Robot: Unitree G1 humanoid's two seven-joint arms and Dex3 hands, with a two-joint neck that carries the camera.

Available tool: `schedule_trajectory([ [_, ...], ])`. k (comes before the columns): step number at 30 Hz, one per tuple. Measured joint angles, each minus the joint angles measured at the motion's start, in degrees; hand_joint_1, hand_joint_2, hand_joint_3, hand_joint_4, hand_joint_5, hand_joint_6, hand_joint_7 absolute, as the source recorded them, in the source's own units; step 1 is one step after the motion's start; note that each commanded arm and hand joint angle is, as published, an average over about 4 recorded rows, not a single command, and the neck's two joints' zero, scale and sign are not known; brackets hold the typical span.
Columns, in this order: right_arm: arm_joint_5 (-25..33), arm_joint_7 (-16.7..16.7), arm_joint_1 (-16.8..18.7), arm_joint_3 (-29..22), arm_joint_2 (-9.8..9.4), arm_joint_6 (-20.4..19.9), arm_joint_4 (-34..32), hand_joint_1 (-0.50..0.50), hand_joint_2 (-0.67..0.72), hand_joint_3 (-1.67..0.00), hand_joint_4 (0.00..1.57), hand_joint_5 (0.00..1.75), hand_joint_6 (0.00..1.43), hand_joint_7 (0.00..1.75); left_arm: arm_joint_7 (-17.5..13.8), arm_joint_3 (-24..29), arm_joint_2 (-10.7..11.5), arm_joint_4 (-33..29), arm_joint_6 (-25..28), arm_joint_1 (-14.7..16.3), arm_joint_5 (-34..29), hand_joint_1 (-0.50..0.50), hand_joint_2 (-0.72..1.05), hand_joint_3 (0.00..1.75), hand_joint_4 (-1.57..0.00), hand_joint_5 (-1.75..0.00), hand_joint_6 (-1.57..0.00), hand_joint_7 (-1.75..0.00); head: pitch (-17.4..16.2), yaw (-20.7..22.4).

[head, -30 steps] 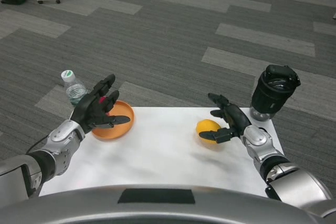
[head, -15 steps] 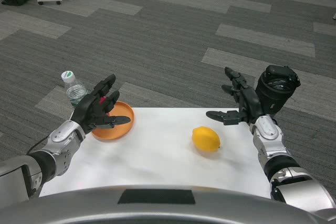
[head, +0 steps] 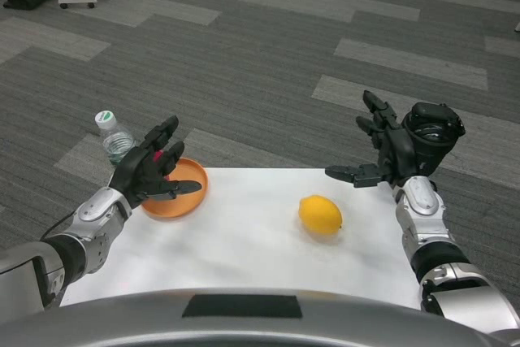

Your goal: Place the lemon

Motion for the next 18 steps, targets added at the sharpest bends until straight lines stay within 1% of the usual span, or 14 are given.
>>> schedule_trajectory([
  [1, 0.0, 0.0, 0.0, -0.1, 0.0, 0.0, 0.0, 0.04, -0.03, -0.32, 0.0, 0.58, 0.0, 0.14, 0.0, 0.0, 0.0, 0.0, 0.0, 0.0, 0.0, 0.5, 0.34, 0.09, 0.0, 0.0, 0.0, 0.0, 0.1, 0.0],
  [3, 0.0, 0.0, 0.0, -0.1, 0.0, -0.1, 0.0, 0.04, -0.03, -0.36, 0.0, 0.58, 0.0, 0.14, 0.0, 0.0, 0.0, 0.0, 0.0, 0.0, 0.0, 0.5, 0.34, 0.09, 0.0, 0.0, 0.0, 0.0, 0.2, 0.1],
  [5, 0.0, 0.0, 0.0, -0.1, 0.0, -0.1, 0.0, 0.04, -0.03, -0.36, 0.0, 0.58, 0.0, 0.14, 0.0, 0.0, 0.0, 0.0, 0.0, 0.0, 0.0, 0.5, 0.34, 0.09, 0.0, 0.0, 0.0, 0.0, 0.3, 0.1],
  [7, 0.0, 0.0, 0.0, -0.1, 0.0, -0.1, 0.0, 0.04, -0.03, -0.32, 0.0, 0.58, 0.0, 0.14, 0.0, 0.0, 0.0, 0.0, 0.0, 0.0, 0.0, 0.5, 0.34, 0.09, 0.0, 0.0, 0.0, 0.0, 0.4, 0.2],
  [9, 0.0, 0.0, 0.0, -0.1, 0.0, -0.1, 0.0, 0.04, -0.03, -0.32, 0.0, 0.58, 0.0, 0.14, 0.0, 0.1, 0.0, 0.0, 0.0, 0.0, 0.0, 0.5, 0.34, 0.09, 0.0, 0.0, 0.0, 0.0, 0.4, 0.2],
  [11, 0.0, -0.1, 0.0, -0.1, 0.0, -0.1, 0.0, 0.04, -0.03, -0.36, 0.0, 0.58, 0.0, 0.14, 0.0, 0.1, 0.0, 0.0, 0.0, 0.0, 0.0, 0.5, 0.34, 0.09, 0.0, 0.0, 0.0, 0.0, 0.5, 0.2],
  [13, 0.0, -0.2, 0.0, -0.1, 0.0, -0.1, 0.0, 0.04, -0.03, -0.36, 0.0, 0.58, 0.0, 0.14, 0.0, 0.1, 0.0, 0.0, 0.0, 0.0, 0.0, 0.5, 0.34, 0.09, 0.0, 0.0, 0.0, 0.0, 0.5, 0.2],
  [15, 0.0, -0.3, 0.1, -0.1, 0.0, -0.1, 0.0, 0.04, -0.03, -0.32, 0.0, 0.58, 0.0, 0.14, 0.0, 0.1, 0.0, 0.0, 0.0, 0.0, 0.0, 0.5, 0.34, 0.09, 0.0, 0.0, 0.0, 0.0, 0.5, 0.2],
  [18, 0.0, -0.4, 0.1, -0.1, 0.0, -0.1, 0.0, 0.04, -0.03, -0.32, 0.0, 0.58, 0.0, 0.14, 0.0, 0.1, 0.0, 0.0, 0.0, 0.0, 0.0, 0.5, 0.34, 0.09, 0.0, 0.0, 0.0, 0.0, 0.4, 0.1],
])
